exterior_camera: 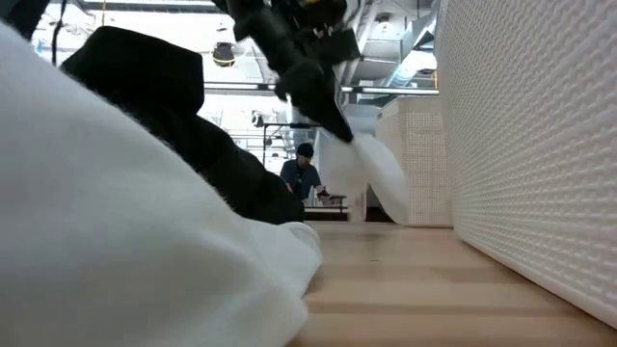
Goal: Sort clothes
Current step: Put the top white sock in the top laundry bin
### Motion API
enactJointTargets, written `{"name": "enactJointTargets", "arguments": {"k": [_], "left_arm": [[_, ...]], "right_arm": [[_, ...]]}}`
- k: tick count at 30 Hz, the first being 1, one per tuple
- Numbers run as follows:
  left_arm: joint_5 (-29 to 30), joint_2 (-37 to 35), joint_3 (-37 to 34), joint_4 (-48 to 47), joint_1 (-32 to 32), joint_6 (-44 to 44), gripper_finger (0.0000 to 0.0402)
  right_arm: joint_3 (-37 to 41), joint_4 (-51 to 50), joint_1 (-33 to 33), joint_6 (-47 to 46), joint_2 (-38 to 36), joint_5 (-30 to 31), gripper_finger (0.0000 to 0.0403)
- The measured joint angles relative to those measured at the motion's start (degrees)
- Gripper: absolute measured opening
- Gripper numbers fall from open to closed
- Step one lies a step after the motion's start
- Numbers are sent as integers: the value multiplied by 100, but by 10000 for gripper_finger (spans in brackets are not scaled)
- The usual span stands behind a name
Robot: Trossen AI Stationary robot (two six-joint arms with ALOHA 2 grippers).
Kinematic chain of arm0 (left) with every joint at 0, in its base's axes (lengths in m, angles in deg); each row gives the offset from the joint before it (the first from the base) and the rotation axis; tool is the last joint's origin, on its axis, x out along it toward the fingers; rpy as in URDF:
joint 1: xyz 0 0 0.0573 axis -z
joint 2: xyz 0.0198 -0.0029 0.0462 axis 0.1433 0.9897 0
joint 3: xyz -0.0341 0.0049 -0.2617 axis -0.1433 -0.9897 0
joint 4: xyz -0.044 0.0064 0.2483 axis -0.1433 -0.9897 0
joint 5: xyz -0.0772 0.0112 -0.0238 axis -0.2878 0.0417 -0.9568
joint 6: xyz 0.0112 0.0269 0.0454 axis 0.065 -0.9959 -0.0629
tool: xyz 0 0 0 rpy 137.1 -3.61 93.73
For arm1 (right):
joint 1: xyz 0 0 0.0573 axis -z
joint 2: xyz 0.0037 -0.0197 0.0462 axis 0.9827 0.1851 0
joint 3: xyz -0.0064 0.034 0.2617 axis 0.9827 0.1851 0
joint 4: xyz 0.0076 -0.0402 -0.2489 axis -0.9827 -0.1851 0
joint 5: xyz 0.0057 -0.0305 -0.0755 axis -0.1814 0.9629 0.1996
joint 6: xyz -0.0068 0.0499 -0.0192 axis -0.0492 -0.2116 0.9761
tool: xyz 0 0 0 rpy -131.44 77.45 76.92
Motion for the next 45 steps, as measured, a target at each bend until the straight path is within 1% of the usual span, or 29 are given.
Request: {"name": "enactJointTargets", "arguments": {"k": [7,12,18,23,29,31,38,45], "left_arm": [[0,-698,4,-351,80,-87,0],[-2,-1251,4,-523,129,-107,0],[-10,-1928,4,-575,239,-81,0],[-13,-2383,9,-628,386,-35,0],[-13,-2674,9,-713,574,39,0],[0,-2751,9,-798,622,76,0],[389,-3078,9,-1320,715,216,0],[407,-3291,9,-1323,865,312,0]], "right_arm": [[0,-19,20,99,0,7,244],[0,-30,114,304,127,137,244],[0,-110,502,310,402,158,244],[0,-98,864,337,827,161,244],[0,411,1315,634,1394,186,244],[0,588,1417,738,1518,285,244],[0,754,1530,769,1604,839,244],[-2,1836,1567,1198,1685,881,244]]}}
